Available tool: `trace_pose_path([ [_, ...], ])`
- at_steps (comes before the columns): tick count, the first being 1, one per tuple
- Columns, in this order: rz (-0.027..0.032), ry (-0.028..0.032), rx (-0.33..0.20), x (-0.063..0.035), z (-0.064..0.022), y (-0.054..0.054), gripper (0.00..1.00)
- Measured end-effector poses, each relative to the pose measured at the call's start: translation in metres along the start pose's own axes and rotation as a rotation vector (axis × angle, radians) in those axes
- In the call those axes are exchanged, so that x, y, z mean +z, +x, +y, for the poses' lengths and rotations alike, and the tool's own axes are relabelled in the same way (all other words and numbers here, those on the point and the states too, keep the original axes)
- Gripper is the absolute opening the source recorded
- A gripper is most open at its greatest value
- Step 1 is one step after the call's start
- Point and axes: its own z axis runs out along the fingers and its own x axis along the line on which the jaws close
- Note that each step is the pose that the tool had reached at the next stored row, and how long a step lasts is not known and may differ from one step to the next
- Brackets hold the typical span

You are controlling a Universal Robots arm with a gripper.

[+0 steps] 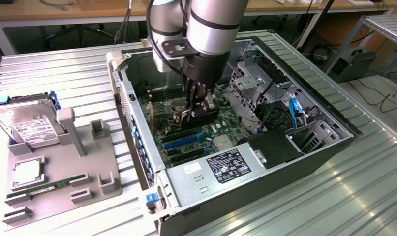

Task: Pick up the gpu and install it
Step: 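Insert the gpu into the slot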

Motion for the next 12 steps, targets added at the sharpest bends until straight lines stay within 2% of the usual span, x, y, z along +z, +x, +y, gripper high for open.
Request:
trace_pose_path([
  [3,0.0003,-0.0001,-0.013,0.0046,-0.0002,0.004,0.26],
  [12,0.0019,-0.0002,-0.025,0.0153,0.0032,0.007,0.26],
])
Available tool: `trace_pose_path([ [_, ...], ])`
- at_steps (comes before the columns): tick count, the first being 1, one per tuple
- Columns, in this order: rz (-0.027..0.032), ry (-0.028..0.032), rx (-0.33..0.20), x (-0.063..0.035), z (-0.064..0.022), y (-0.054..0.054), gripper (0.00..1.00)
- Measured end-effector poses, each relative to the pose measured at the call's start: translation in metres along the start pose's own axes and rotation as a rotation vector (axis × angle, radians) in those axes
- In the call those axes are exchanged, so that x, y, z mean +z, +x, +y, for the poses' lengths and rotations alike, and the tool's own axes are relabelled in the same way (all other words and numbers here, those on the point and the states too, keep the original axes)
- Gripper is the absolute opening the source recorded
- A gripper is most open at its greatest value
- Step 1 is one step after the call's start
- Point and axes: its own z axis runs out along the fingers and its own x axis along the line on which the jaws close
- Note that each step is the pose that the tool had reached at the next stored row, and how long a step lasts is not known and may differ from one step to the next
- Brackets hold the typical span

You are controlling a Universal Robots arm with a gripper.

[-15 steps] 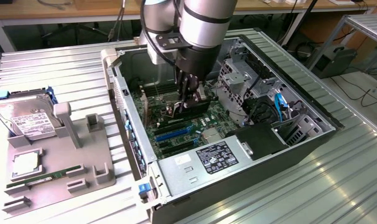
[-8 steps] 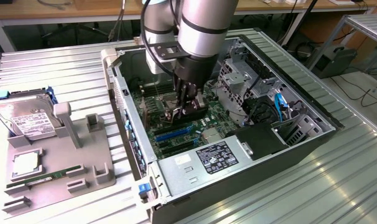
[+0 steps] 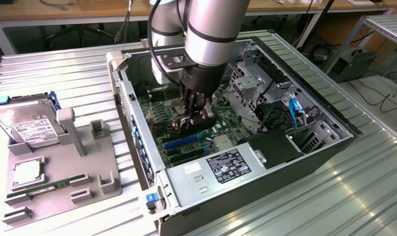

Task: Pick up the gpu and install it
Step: 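Insert the gpu into the slot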

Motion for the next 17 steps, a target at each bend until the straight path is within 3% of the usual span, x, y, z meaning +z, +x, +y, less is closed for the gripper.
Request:
trace_pose_path([
  [7,0.0008,0.0015,-0.005,0.0083,0.0017,0.002,0.26],
  [12,0.0008,0.0201,-0.006,0.0167,0.0044,0.003,0.26],
  [17,-0.0005,0.0208,-0.005,0.0179,0.0049,0.003,0.26],
])
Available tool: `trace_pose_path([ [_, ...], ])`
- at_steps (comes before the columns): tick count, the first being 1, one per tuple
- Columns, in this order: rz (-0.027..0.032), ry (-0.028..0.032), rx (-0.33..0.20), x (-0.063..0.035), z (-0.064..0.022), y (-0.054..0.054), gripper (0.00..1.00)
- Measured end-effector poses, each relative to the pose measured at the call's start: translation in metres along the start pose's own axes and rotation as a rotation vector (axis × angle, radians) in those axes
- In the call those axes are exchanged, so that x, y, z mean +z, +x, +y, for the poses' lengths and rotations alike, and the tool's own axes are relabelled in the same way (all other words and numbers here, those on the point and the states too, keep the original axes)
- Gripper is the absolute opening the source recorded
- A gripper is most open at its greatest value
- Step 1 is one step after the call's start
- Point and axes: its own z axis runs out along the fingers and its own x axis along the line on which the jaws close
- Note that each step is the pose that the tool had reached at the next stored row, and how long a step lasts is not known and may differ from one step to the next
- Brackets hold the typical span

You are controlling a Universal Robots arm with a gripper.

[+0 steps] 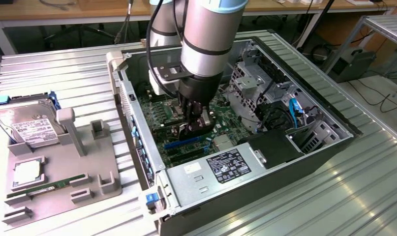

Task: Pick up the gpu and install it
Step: 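Insert the gpu into the slot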

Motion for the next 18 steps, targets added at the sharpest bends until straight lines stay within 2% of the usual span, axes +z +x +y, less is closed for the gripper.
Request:
trace_pose_path([
  [4,-0.0034,0.0001,0.000,0.0007,0.0011,0.0000,0.26],
  [11,-0.0044,-0.0001,0.000,0.0043,0.0029,0.0001,0.26],
  [13,-0.0072,-0.0002,0.000,0.0054,0.0031,0.0001,0.26],
  [17,-0.0201,0.0001,0.000,0.0080,0.0030,0.0001,0.26],
  [18,-0.0212,0.0000,0.000,0.0084,0.0030,0.0001,0.26],
])
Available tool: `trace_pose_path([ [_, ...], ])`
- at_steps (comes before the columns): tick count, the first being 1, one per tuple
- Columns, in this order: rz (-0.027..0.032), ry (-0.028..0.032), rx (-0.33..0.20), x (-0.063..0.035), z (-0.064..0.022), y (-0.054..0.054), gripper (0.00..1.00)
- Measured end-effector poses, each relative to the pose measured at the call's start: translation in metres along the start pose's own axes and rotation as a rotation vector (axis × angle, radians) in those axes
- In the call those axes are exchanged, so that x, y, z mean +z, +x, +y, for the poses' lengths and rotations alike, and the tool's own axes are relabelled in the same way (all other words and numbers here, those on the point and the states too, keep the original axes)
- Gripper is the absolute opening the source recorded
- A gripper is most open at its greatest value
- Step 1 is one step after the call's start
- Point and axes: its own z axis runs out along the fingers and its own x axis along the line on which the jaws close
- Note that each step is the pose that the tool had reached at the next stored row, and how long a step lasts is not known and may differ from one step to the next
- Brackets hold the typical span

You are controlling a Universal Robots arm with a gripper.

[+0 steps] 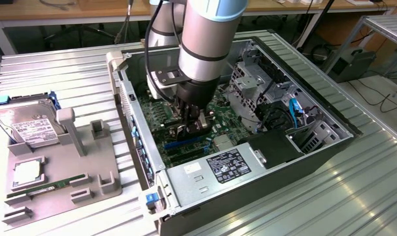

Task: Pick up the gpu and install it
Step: 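Insert the gpu into the slot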

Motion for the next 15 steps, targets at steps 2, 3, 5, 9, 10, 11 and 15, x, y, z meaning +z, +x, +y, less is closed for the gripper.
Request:
trace_pose_path([
  [2,-0.0001,-0.0004,0.000,0.0006,0.0005,0.0001,0.26],
  [3,-0.0002,-0.0006,0.000,0.0009,0.0008,0.0001,0.26],
  [5,-0.0003,-0.0010,0.000,0.0014,0.0014,0.0001,0.26],
  [9,-0.0002,-0.0025,0.000,0.0023,0.0032,0.0001,0.26],
  [10,-0.0003,-0.0030,0.000,0.0026,0.0034,0.0001,0.26],
  [11,-0.0003,-0.0036,0.000,0.0029,0.0036,0.0001,0.26],
  [15,-0.0002,-0.0071,0.000,0.0044,0.0038,0.0002,0.26],
])
